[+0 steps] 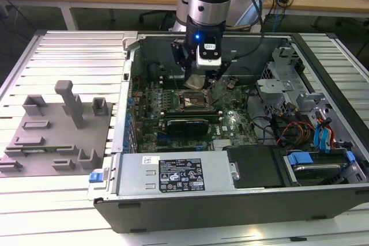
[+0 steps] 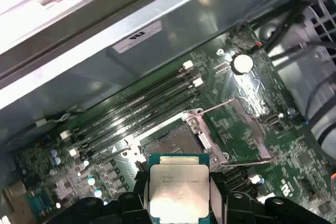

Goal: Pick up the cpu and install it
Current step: 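Place the cpu into insertion slot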

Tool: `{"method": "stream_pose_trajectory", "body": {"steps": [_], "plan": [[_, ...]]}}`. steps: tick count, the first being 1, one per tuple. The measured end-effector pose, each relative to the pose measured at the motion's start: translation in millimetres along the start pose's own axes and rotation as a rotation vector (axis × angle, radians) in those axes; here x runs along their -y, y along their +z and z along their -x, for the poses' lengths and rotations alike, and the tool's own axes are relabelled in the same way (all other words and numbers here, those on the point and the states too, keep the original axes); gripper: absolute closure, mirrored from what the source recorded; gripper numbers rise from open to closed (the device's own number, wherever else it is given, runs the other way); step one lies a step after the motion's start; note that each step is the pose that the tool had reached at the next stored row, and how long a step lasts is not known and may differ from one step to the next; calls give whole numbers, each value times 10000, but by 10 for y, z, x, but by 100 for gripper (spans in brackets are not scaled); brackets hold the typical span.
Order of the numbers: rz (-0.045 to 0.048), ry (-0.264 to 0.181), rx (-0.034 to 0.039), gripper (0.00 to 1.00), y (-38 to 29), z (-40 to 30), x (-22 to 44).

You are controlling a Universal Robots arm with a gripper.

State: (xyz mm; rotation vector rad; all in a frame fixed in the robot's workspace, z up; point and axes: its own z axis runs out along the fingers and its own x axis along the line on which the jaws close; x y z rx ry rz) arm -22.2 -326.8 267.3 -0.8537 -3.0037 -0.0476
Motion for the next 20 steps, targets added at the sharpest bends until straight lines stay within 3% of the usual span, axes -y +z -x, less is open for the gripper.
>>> {"method": "stream_pose_trajectory", "body": {"steps": [7, 20], "plan": [[42, 1608, 39, 45, 2, 0, 0], [102, 3896, 94, 45, 5, 0, 0]]}}
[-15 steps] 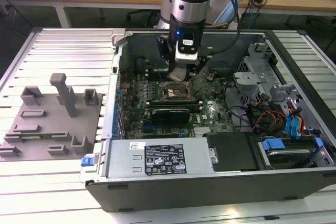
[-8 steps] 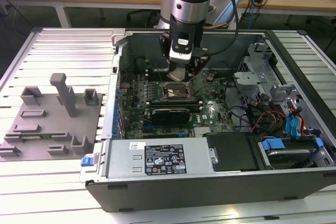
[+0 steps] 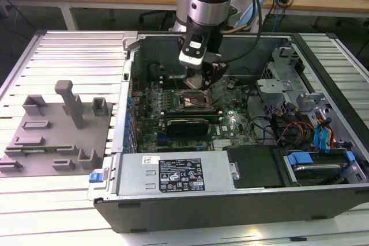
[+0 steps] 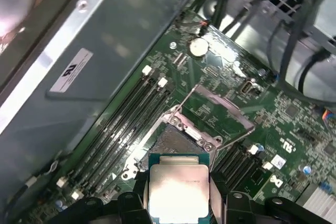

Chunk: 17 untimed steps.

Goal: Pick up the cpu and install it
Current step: 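Place the cpu into insertion slot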

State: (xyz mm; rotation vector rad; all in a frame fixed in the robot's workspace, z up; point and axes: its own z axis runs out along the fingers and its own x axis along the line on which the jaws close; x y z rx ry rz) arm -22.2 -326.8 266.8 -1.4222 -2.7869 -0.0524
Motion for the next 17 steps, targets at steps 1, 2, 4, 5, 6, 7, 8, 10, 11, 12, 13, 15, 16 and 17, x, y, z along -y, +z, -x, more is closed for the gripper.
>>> {"method": "stream_pose_trajectory", "body": {"steps": [1, 2, 4, 5, 6, 7, 8, 10, 11, 12, 13, 15, 16, 17], "plan": [[6, 240, 6, 45, 0, 0, 0], [11, 455, 12, 45, 1, 0, 0], [20, 788, 20, 45, 1, 0, 0], [24, 930, 23, 45, 1, 0, 0], [31, 1181, 29, 45, 2, 0, 0], [42, 1590, 39, 45, 3, 0, 0], [47, 1773, 44, 45, 3, 0, 0], [56, 2135, 52, 45, 4, 0, 0], [61, 2333, 56, 45, 4, 0, 0], [68, 2540, 61, 45, 5, 0, 0], [72, 2710, 65, 45, 5, 0, 0], [81, 3063, 74, 45, 6, 0, 0], [85, 3241, 79, 45, 6, 0, 0], [89, 3389, 82, 45, 7, 0, 0]]}}
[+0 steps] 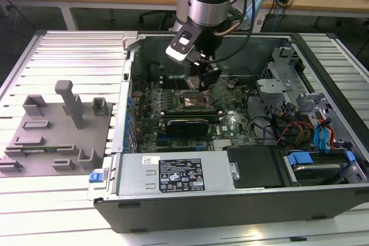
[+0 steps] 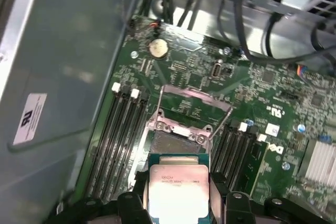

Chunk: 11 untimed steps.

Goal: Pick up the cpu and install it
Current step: 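Place the cpu into insertion slot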

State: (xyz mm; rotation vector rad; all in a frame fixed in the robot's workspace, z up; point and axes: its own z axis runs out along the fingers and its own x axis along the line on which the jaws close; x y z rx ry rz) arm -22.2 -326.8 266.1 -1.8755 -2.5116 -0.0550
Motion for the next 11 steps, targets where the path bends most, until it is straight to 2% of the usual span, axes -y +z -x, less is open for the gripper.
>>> {"method": "stream_pose_trajectory", "body": {"steps": [5, 8, 11], "plan": [[26, 968, 24, 45, 4, 0, 0], [47, 1774, 42, 45, 9, 0, 0], [57, 1948, 36, 45, 23, 0, 0]]}}
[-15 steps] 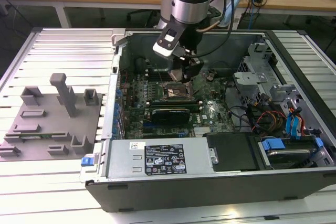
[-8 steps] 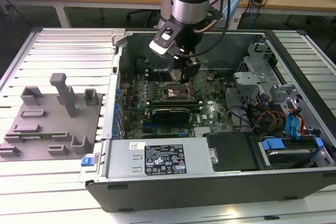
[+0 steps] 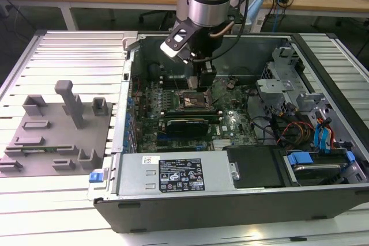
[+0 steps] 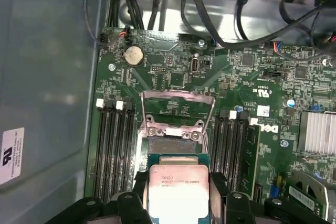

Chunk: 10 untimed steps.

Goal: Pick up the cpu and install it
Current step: 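Place the cpu into insertion slot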

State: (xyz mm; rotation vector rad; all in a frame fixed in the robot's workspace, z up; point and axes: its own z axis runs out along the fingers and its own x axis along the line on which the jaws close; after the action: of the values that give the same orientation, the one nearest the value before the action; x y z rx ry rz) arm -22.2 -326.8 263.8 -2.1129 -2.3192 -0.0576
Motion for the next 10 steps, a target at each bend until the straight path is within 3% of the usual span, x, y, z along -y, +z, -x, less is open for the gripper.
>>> {"method": "stream_pose_trajectory", "body": {"steps": [3, 10], "plan": [[7, 1, -35, 45, 61, 2, 2], [9, 0, -41, 45, 207, 5, 13]]}}
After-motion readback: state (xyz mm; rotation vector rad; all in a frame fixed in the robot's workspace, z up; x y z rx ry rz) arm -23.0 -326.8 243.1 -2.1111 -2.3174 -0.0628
